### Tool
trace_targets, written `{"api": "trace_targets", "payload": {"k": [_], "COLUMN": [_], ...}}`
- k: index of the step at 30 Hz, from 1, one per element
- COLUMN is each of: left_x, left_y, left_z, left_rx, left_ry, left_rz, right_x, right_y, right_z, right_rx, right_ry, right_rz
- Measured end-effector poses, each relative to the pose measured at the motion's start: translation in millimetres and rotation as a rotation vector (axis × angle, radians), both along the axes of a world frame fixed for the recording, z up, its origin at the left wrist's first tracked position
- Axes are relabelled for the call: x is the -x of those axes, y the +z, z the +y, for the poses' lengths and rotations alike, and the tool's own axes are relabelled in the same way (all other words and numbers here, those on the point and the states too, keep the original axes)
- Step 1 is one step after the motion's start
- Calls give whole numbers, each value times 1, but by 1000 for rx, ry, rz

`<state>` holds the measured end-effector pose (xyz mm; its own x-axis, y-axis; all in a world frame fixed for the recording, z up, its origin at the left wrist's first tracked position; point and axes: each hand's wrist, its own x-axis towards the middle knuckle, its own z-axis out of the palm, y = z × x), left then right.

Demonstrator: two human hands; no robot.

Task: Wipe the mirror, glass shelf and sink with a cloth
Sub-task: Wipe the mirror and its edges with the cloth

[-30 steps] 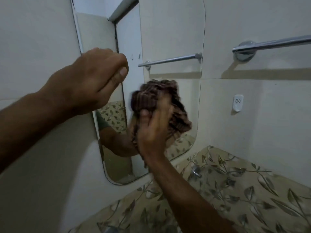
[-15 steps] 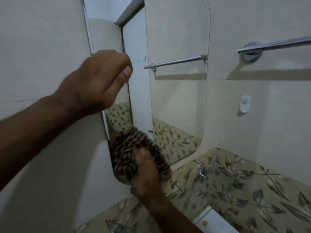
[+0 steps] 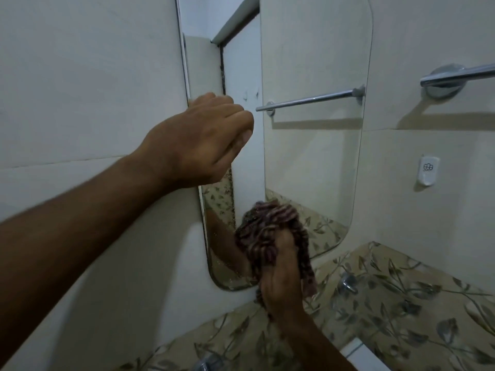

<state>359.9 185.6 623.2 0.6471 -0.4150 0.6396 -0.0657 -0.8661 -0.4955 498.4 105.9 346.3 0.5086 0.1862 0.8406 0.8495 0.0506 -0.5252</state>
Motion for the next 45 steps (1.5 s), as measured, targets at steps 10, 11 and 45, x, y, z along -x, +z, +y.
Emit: {"api": "trace_targets", "payload": {"k": [10, 11, 45], "left_x": [-3, -2, 15], "left_y": [1, 1, -21], "left_z": [0, 1, 3], "left_rx": [-8, -2, 423], "left_ry": [27, 30, -213], "left_rz": [-7, -9, -593], "right_x": [68, 74, 49], "right_y": [43, 27, 133], "right_z": [26, 27, 34], "right_rx": [71, 128, -120], "right_ry": [-124, -147, -367], "right_rz": [-379, -443, -526]}}
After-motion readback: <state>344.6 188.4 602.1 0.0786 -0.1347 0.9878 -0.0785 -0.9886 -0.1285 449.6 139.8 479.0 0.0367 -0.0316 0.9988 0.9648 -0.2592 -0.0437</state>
